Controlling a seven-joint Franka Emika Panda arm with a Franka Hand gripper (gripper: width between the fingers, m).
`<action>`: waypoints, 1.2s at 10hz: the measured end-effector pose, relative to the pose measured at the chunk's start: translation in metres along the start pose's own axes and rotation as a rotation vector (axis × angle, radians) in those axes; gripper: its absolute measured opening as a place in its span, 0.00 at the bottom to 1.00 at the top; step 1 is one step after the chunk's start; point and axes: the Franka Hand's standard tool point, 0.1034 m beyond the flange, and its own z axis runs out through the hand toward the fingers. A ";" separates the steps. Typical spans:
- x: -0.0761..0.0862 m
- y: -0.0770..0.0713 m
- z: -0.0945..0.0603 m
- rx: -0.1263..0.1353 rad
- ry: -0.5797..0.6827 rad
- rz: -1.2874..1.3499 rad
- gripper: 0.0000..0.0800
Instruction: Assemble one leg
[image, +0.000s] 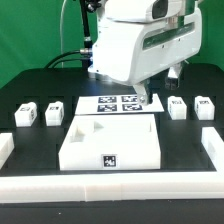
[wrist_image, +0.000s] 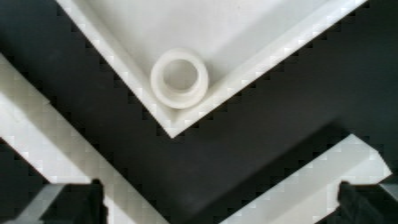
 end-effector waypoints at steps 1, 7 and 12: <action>0.000 0.000 0.000 0.000 0.000 0.000 0.81; 0.000 0.000 0.001 0.001 -0.001 0.000 0.81; 0.000 0.000 0.001 0.001 -0.001 0.000 0.81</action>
Offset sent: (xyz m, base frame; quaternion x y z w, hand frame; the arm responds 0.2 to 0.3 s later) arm 0.0000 0.0000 0.0000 0.0000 0.0000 0.0000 1.0000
